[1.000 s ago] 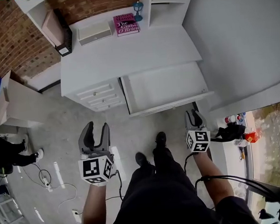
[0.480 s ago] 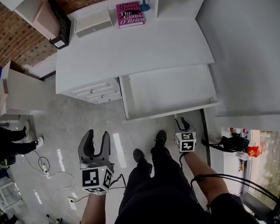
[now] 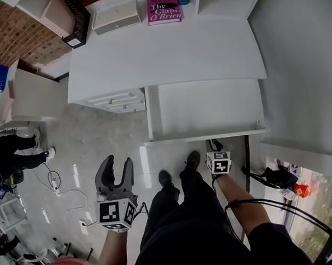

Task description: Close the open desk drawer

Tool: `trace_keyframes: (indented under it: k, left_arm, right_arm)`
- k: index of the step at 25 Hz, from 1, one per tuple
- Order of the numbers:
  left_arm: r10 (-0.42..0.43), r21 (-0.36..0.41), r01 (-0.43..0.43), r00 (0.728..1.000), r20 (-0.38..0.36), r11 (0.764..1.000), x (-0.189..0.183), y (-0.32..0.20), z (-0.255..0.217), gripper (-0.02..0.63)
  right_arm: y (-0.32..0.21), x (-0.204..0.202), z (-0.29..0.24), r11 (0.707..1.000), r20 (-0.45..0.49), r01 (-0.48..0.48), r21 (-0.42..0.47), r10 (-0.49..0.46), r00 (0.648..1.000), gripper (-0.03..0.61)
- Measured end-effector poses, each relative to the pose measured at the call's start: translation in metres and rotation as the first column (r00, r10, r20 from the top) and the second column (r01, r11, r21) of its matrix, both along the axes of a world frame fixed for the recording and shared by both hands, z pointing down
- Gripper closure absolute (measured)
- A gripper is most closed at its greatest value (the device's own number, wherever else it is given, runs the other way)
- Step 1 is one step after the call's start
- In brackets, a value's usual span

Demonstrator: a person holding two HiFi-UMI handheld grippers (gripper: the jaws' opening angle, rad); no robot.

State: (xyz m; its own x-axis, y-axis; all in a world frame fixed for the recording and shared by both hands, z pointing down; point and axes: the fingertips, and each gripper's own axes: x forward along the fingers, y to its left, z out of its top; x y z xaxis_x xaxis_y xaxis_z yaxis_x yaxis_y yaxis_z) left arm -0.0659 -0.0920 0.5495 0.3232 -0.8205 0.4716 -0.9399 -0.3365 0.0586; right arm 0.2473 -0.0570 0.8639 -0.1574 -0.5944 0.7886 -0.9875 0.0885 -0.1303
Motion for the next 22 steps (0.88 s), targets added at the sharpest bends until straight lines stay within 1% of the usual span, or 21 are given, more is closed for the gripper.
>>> trace_keyframes:
  k: [4,8,11,18,22]
  left_arm:
    - [-0.017,0.008,0.017,1.000,-0.008,1.000,0.002,-0.002,-0.001,0.403]
    - [-0.008,-0.007,0.008,1.000,-0.019,1.000,0.003,-0.010,0.007,0.403]
    - [0.006,-0.004,-0.006,0.999,-0.034,1.000,0.002,-0.020,0.013,0.403]
    - [0.058,-0.008,-0.058,0.997,-0.051,0.998,-0.006,-0.058,0.023,0.403]
    - [0.072,-0.037,-0.074,0.996,-0.055,0.997,-0.014,-0.070,0.033,0.403]
  right_arm:
    - [-0.003,0.000,0.002,1.000,0.006,-0.004,0.002,0.004,1.000,0.489]
    - [-0.017,0.000,0.002,1.000,0.011,-0.012,-0.004,0.012,1.000,0.491]
    - [-0.026,0.000,0.002,1.000,0.012,-0.026,-0.007,0.027,1.000,0.492]
    - [-0.055,0.004,0.001,1.000,-0.010,-0.021,-0.014,0.021,1.000,0.492]
    - [-0.078,0.005,0.001,1.000,-0.027,-0.031,-0.008,0.030,0.999,0.492]
